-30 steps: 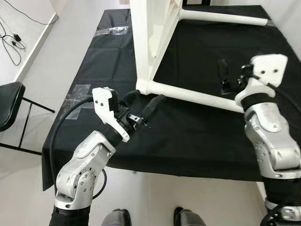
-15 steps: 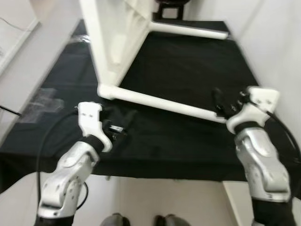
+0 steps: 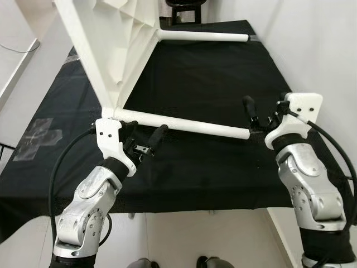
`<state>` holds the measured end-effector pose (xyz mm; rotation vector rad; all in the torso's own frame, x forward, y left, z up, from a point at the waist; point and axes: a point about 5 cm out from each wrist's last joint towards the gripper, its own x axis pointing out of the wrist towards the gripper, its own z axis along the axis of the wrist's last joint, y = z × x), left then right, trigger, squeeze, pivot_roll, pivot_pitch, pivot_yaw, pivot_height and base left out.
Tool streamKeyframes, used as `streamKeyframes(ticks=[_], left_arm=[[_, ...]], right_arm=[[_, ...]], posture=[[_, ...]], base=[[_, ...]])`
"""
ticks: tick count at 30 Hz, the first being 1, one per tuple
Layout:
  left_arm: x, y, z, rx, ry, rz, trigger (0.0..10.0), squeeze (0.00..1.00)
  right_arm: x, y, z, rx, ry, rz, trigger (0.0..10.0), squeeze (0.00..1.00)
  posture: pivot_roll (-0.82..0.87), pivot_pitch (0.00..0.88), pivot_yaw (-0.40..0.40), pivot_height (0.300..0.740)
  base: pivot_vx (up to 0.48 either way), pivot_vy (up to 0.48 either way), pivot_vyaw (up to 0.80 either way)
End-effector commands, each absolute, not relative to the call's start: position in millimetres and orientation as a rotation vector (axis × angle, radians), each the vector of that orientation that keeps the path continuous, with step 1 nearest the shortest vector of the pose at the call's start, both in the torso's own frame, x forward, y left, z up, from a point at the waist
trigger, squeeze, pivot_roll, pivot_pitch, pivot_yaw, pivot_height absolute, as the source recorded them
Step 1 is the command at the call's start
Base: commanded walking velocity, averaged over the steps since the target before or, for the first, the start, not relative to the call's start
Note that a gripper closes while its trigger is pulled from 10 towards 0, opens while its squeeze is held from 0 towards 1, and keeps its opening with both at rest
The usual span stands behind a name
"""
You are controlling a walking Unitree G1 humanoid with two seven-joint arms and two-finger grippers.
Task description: Building children table
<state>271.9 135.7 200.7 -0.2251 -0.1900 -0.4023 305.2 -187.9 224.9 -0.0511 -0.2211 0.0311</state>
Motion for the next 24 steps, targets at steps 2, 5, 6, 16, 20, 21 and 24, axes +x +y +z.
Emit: streamKeyframes(ticks=[2,5,6,16,20,21,24], left_arm=[[272,133,202,-0.222,-0.203,-0.413,10.0,0.0],[273,133,203,-0.223,-0.205,-0.415,10.0,0.0],[273,133,203,-0.223,-0.205,-0.415,10.0,0.0],[274,127,205,-0.231,-0.206,-0.458,10.0,0.0],[274,124,204,-0.24,-0.189,-0.483,10.0,0.0],[274,124,203,-0.243,-0.185,-0.491,10.0,0.0],[274,123,203,-0.243,-0.182,-0.504,10.0,0.0]], right_arm=[[306,-180,228,-0.066,-0.244,0.072,10.0,0.0],[304,-178,230,-0.112,-0.253,0.115,10.0,0.0],[304,-178,230,-0.112,-0.253,0.115,10.0,0.0],[304,-176,232,-0.074,-0.274,0.132,10.0,0.0],[303,-175,233,-0.071,-0.278,0.14,10.0,0.0],[303,-176,233,-0.069,-0.279,0.141,10.0,0.0],[303,-176,233,-0.07,-0.281,0.144,10.0,0.0]], posture=[[0.0,0.155,0.012,0.74],[0.0,0.154,0.014,0.74],[0.0,0.154,0.014,0.74],[0.0,0.159,0.021,0.74],[0.0,0.161,0.019,0.74],[0.0,0.162,0.018,0.74],[0.0,0.163,0.018,0.74]], base=[[0.246,0.0,0.0],[0.245,0.0,0.53],[0.244,0.0,0.8],[0.244,0.0,0.24],[0.06,0.0,0.0],[0.0,0.0,0.0],[0.0,0.0,0.0]])
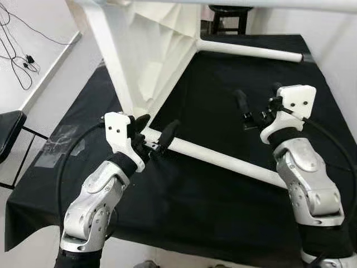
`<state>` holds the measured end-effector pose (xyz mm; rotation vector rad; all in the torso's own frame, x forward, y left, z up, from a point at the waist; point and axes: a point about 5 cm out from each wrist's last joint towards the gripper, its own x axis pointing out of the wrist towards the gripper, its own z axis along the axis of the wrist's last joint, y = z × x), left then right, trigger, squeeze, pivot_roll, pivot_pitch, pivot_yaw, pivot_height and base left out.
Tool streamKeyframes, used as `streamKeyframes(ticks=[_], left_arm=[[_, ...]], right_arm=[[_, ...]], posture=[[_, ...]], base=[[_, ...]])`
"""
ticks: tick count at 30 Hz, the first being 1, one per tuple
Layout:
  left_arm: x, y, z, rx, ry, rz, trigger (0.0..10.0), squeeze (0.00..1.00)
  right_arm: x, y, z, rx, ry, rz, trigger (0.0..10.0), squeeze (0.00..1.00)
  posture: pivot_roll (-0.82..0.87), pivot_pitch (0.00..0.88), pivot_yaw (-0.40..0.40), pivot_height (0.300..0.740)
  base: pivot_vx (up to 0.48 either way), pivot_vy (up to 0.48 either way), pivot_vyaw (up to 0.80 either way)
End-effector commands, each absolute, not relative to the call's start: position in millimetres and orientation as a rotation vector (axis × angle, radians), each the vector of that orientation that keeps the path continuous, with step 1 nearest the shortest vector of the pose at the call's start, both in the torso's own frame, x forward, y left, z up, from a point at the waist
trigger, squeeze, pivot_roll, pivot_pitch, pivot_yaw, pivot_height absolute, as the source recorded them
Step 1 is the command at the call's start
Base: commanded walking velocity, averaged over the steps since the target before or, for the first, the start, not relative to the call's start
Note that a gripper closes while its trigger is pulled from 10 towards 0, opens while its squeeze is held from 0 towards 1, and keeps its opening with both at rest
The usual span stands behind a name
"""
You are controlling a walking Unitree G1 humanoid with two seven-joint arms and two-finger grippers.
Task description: Building children table
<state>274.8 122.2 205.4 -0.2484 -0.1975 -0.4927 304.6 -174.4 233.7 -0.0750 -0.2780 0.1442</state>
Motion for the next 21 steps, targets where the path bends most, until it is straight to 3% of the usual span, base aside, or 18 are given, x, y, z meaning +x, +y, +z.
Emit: streamKeyframes(ticks=[1,12,21], left_arm=[[274.2,122.7,203.3,-0.241,-0.182,-0.508,10.0,0.0],[277.7,122.5,206.1,-0.24,-0.194,-0.525,10.0,0.0],[277.7,118.1,208.1,-0.24,-0.206,-0.55,10.0,0.0]], right_arm=[[302.4,-176.6,233.5,-0.072,-0.282,0.145,10.0,0.0],[302.4,-176.9,233.3,-0.08,-0.285,0.153,10.0,0.0],[304.0,-181.9,229.6,-0.062,-0.243,0.127,10.0,0.0]], posture=[[-0.01,0.162,0.017,0.74],[-0.01,0.16,0.018,0.74],[-0.02,0.16,0.02,0.74]], base=[[0.0,0.0,0.0],[0.0,0.0,0.0],[0.26,0.0,-0.53]])
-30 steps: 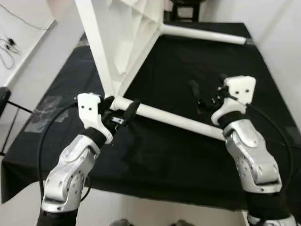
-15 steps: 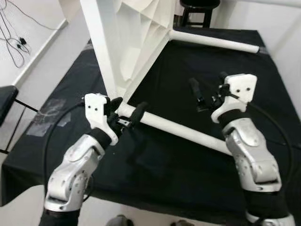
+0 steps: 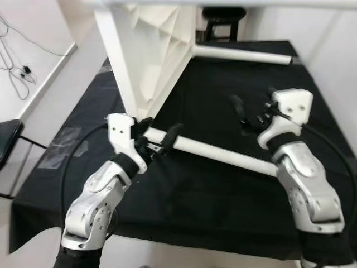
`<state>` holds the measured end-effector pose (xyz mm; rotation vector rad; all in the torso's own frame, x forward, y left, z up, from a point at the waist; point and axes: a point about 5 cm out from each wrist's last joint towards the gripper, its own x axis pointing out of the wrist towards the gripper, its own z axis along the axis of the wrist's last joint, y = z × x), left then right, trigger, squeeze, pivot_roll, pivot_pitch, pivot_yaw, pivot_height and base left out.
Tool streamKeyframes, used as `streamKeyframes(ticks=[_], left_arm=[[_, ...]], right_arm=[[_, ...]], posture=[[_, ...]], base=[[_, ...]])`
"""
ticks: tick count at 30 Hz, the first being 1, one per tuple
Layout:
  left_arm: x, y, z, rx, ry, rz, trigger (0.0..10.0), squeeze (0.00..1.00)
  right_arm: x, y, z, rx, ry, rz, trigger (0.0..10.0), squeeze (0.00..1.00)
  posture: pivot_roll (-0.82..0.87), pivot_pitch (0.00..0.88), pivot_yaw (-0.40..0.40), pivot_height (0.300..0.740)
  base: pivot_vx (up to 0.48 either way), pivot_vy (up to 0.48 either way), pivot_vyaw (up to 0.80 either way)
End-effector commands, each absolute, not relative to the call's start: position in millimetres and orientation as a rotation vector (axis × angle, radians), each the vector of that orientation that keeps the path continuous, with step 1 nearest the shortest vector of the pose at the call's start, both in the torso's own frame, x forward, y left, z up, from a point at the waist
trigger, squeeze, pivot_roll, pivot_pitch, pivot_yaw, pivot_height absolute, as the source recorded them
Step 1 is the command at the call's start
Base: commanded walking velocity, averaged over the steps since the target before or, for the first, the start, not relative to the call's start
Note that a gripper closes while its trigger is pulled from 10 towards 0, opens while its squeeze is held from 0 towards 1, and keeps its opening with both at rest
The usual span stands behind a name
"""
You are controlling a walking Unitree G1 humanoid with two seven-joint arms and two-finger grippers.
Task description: Building children table
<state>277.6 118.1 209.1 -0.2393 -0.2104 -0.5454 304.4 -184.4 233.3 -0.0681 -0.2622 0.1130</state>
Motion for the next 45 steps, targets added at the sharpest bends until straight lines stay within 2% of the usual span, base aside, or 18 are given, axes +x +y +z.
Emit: streamKeyframes(ticks=[1,18,24,33,39,45], left_arm=[[278,118,208,-0.24,-0.206,-0.55,10.0,0.0],[276,120,208,-0.267,-0.207,-0.534,10.0,0.0],[278,118,203,-0.245,-0.159,-0.529,10.0,0.0],[276,116,199,-0.242,-0.137,-0.534,10.0,0.0],[273,111,196,-0.247,-0.117,-0.567,10.0,0.0],[265,96,184,-0.11,-0.072,-0.647,10.0,0.0]], right_arm=[[304,-182,230,-0.062,-0.243,0.127,10.0,0.0],[303,-177,228,-0.073,-0.241,0.144,10.0,0.0],[302,-178,226,-0.075,-0.237,0.139,10.0,0.0],[302,-178,226,-0.088,-0.234,0.143,10.0,0.0],[302,-180,226,-0.105,-0.23,0.134,10.0,0.0],[303,-181,225,-0.112,-0.226,0.133,10.0,0.0]], posture=[[-0.02,0.16,0.02,0.74],[-0.02,0.166,0.021,0.74],[-0.01,0.166,0.025,0.74],[-0.01,0.173,0.022,0.74],[-0.01,0.173,0.022,0.74],[-0.01,0.172,0.02,0.74]], base=[[0.27,0.0,-0.8],[0.265,0.0,0.0],[0.0,0.0,0.0],[0.0,0.48,0.0],[0.0,0.0,0.0],[0.0,0.0,0.0]])
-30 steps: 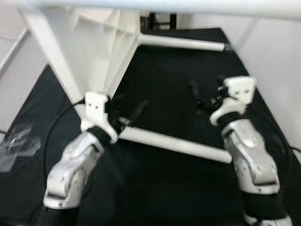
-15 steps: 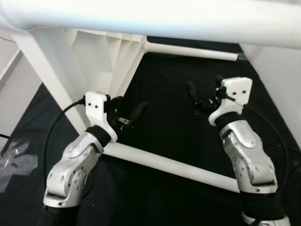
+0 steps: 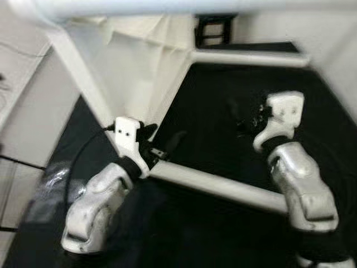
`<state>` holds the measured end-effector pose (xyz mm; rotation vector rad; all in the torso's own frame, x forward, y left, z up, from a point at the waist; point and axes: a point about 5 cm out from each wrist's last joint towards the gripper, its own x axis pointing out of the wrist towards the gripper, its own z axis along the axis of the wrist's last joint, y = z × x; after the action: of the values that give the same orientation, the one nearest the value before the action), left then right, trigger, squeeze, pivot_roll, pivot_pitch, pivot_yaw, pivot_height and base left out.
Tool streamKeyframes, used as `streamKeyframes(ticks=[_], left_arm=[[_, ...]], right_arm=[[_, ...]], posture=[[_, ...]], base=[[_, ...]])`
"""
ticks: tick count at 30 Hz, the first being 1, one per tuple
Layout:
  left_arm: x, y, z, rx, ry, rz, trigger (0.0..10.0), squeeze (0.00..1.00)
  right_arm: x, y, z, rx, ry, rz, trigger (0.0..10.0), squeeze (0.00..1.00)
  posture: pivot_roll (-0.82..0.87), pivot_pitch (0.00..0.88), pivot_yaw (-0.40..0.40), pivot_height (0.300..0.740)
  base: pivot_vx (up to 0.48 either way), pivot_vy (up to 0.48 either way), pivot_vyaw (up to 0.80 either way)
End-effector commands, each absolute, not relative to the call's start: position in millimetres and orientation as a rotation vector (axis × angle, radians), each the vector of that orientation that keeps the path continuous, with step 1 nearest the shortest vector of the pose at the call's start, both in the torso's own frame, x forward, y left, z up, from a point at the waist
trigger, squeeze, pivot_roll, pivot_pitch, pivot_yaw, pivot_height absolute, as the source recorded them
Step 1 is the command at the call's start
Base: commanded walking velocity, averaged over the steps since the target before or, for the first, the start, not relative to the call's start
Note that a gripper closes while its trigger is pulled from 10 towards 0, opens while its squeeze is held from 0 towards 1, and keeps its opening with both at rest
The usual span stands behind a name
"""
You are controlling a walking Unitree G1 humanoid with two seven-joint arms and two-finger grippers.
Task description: Building children table
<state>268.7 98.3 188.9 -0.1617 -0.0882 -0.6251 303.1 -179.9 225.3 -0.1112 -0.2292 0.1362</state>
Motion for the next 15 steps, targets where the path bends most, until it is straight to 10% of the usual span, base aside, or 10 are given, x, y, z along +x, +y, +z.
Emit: streamKeyframes(ticks=[1,15], left_arm=[[265,96,184,-0.11,-0.072,-0.647,10.0,0.0],[264,92,183,0.025,-0.097,-0.651,10.0,0.0]], right_arm=[[303,-181,225,-0.112,-0.226,0.133,10.0,0.0],[302,-182,223,-0.118,-0.22,0.125,10.0,0.0]], posture=[[-0.01,0.172,0.02,0.74],[-0.01,0.178,0.029,0.74]], base=[[0.0,0.0,0.0],[0.0,0.0,0.0]])
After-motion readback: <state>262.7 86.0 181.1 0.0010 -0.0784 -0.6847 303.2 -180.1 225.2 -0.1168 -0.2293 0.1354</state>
